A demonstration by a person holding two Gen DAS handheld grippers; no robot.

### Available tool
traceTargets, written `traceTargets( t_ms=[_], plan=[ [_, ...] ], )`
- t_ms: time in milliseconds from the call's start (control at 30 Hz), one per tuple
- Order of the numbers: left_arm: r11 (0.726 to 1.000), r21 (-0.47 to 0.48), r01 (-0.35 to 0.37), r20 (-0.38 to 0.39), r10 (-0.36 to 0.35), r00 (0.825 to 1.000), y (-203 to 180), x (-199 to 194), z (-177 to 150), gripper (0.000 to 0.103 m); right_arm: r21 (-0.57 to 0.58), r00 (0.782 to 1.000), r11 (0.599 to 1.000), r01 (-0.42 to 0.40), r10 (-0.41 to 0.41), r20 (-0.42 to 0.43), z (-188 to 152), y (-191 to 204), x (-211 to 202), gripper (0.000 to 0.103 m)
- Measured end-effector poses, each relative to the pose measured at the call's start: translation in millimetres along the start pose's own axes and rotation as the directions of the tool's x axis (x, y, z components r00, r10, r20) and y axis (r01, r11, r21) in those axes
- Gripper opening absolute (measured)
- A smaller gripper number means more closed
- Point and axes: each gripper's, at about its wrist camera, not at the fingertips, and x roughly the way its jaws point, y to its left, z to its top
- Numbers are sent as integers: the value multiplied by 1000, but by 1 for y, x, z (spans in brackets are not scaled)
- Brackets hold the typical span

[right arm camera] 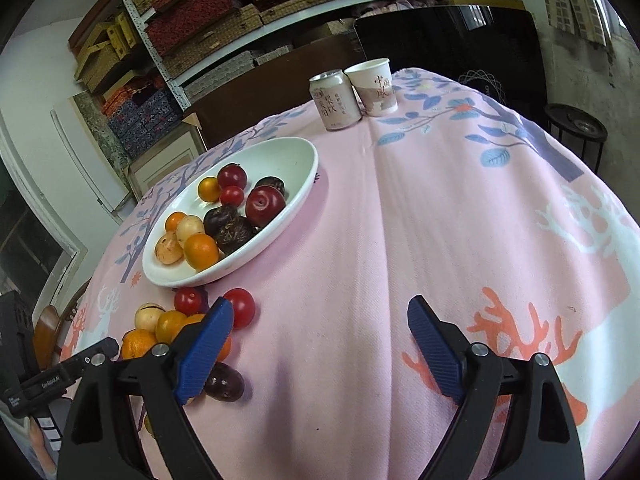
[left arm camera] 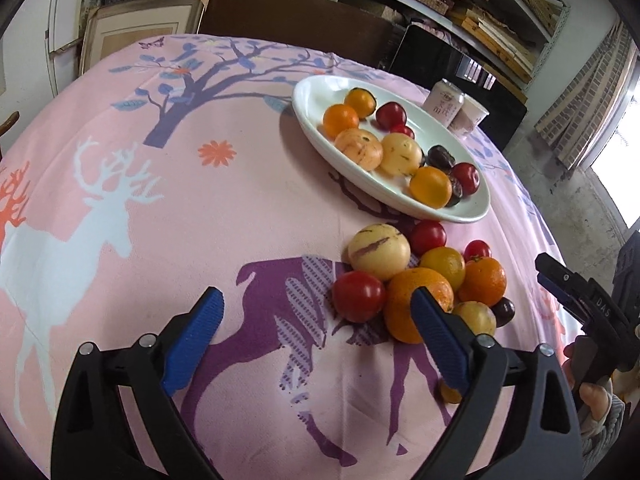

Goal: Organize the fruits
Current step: 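Withdraw both open grippers from the plate back over the pile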

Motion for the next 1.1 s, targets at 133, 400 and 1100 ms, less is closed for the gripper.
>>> traceTargets(
  t_ms=[133,400,1100],
  plan=[
    [999,-20,-36,-18,36,999,5,5,0,94,17,1000,1000,-9,9,-11,1,-2,2,90],
    [987,-40,-155,5,155,988,24,-6,-4,94,42,1000,999,-26,26,-15,2,-6,1,90],
    [985,-88,-151,64,157,985,37,-27,-12,96,58,998,998,-38,40,-38,2,-8,4,90]
  ],
)
